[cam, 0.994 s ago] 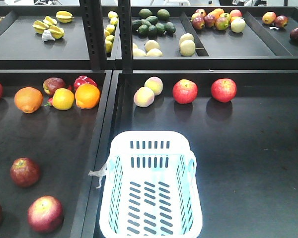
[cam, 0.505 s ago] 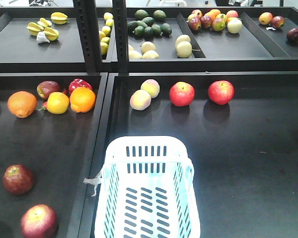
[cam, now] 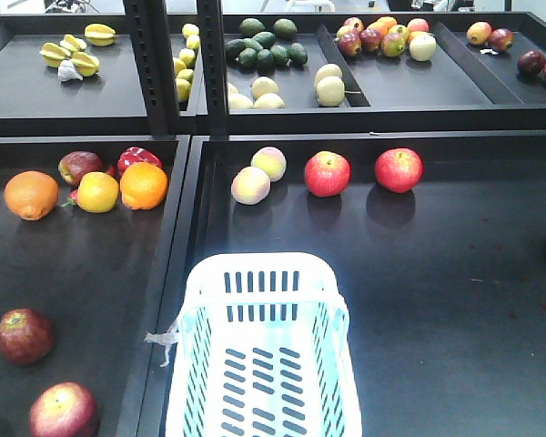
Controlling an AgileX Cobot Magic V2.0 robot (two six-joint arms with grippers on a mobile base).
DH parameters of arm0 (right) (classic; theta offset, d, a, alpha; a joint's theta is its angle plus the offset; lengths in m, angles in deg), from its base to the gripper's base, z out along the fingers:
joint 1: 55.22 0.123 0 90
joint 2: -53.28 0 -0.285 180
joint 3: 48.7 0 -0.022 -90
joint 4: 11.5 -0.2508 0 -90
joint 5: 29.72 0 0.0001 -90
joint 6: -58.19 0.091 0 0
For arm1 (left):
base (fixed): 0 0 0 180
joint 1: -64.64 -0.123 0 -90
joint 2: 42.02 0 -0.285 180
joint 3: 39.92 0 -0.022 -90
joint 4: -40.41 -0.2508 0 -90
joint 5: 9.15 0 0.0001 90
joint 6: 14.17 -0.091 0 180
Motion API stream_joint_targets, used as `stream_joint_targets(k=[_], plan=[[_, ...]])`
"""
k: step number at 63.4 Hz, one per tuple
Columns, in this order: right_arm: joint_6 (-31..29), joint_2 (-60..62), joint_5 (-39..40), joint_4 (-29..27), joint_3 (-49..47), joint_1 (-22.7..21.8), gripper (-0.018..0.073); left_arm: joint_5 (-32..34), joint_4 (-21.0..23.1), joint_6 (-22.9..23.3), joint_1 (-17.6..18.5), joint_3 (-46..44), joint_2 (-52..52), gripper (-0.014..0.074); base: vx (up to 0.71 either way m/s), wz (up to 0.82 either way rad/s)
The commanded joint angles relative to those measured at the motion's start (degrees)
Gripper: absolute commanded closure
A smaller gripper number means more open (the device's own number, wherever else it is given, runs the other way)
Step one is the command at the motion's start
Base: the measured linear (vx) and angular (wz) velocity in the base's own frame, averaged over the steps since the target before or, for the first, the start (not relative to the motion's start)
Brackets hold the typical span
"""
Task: Pick three apples into basket with both arms
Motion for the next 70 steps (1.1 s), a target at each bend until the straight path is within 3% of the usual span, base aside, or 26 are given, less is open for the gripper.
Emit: stream_joint_targets(k=[1,70], plan=[[-0.08,-0.08,4.17,0.54,0.74,-0.21,0.0568,3.98,0.00,0.70,0.08,1.06,0.11,0.0603,0.02,-0.02],[-0.08,-0.08,4.17,0.54,0.74,-0.21,0.0568,3.98,0.00,0.70,0.08,1.06,0.11,0.0603,0.01,-0.01]])
